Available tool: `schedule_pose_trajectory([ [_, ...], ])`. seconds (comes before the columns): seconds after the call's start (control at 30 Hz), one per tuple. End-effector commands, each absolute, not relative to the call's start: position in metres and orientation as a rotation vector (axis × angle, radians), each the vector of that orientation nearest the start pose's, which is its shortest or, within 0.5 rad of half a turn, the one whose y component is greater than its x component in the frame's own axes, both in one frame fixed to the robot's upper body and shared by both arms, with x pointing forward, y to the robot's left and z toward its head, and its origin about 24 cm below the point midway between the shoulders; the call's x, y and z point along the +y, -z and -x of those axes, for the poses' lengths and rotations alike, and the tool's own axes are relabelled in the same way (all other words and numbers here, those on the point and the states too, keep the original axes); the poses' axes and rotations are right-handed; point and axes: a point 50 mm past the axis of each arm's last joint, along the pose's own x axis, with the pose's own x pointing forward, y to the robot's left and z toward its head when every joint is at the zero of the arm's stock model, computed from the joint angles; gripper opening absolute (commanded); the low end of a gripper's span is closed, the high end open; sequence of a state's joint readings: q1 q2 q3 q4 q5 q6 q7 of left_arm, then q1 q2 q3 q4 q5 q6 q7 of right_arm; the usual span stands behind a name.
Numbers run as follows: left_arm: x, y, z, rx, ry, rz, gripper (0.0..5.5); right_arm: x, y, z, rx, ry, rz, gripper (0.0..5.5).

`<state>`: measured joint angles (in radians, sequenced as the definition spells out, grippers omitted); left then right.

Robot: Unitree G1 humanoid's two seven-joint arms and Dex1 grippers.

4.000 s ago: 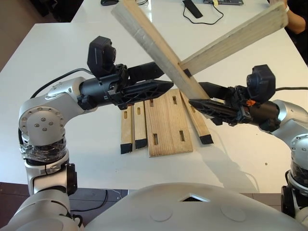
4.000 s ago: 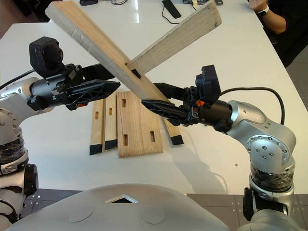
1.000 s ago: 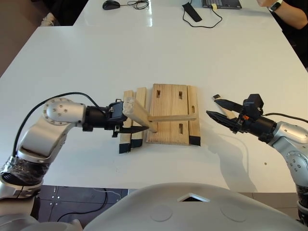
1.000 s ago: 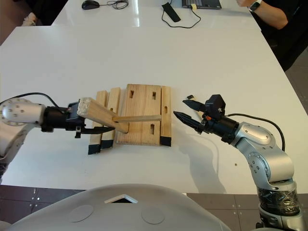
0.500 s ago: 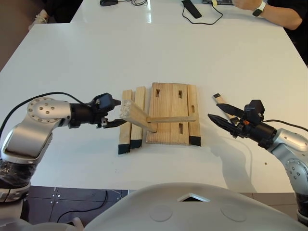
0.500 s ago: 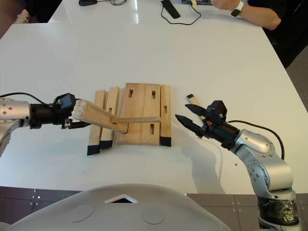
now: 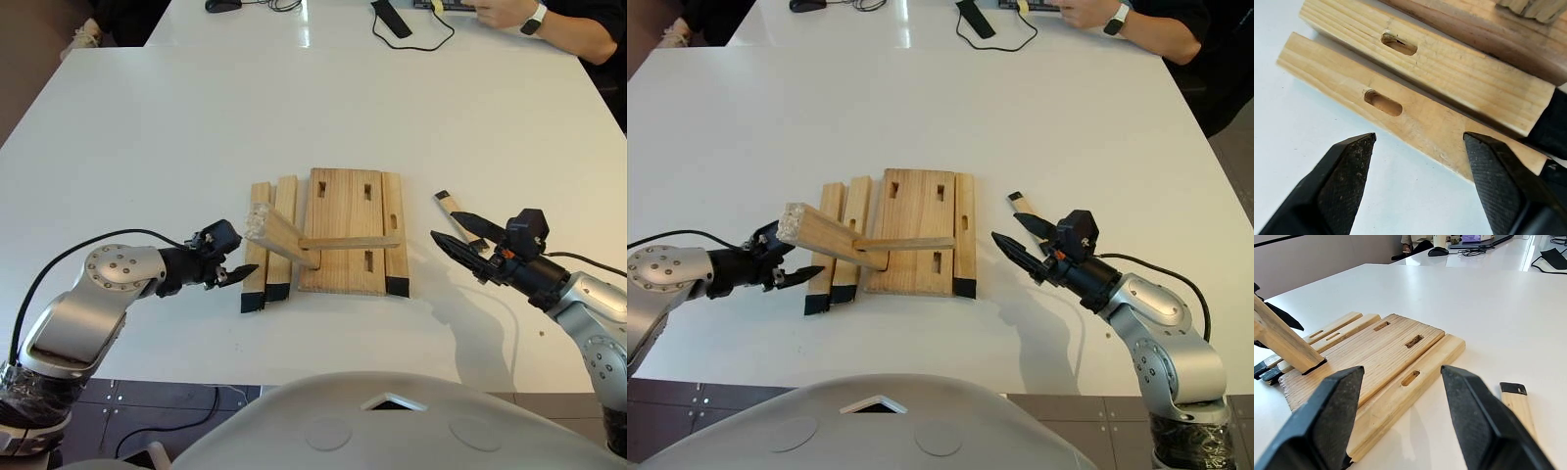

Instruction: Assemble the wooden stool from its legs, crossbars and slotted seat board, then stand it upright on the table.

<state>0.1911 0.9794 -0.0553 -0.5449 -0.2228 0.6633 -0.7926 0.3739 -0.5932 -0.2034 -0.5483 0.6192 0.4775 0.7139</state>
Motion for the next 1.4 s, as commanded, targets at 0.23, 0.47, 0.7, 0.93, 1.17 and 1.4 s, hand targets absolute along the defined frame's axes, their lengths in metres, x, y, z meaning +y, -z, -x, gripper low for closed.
schedule_pose_trajectory([
  [0.23, 0.256, -0.070, -0.192, 0.785, 0.814, -0.648, 3.32, -0.214, -0.090, -0.168, 0.292, -0.755, -0.033, 2.89],
  [0.47, 0.266, -0.100, -0.236, 0.672, 0.857, -0.703, 3.32, -0.212, -0.087, -0.171, 0.292, -0.749, -0.031, 2.89],
  [0.7, 0.265, -0.112, -0.249, 0.638, 0.854, -0.584, 3.32, -0.211, -0.085, -0.169, 0.298, -0.748, -0.031, 2.89],
  [0.93, 0.259, -0.105, -0.230, 0.693, 0.808, -0.473, 3.74, -0.211, -0.082, -0.164, 0.310, -0.731, -0.029, 2.89],
  [1.17, 0.258, -0.089, -0.219, 0.746, 0.743, -0.512, 4.25, -0.209, -0.080, -0.161, 0.314, -0.720, -0.035, 2.89],
  [1.4, 0.261, -0.069, -0.213, 0.787, 0.724, -0.471, 4.25, -0.208, -0.080, -0.165, 0.314, -0.733, -0.029, 2.89],
])
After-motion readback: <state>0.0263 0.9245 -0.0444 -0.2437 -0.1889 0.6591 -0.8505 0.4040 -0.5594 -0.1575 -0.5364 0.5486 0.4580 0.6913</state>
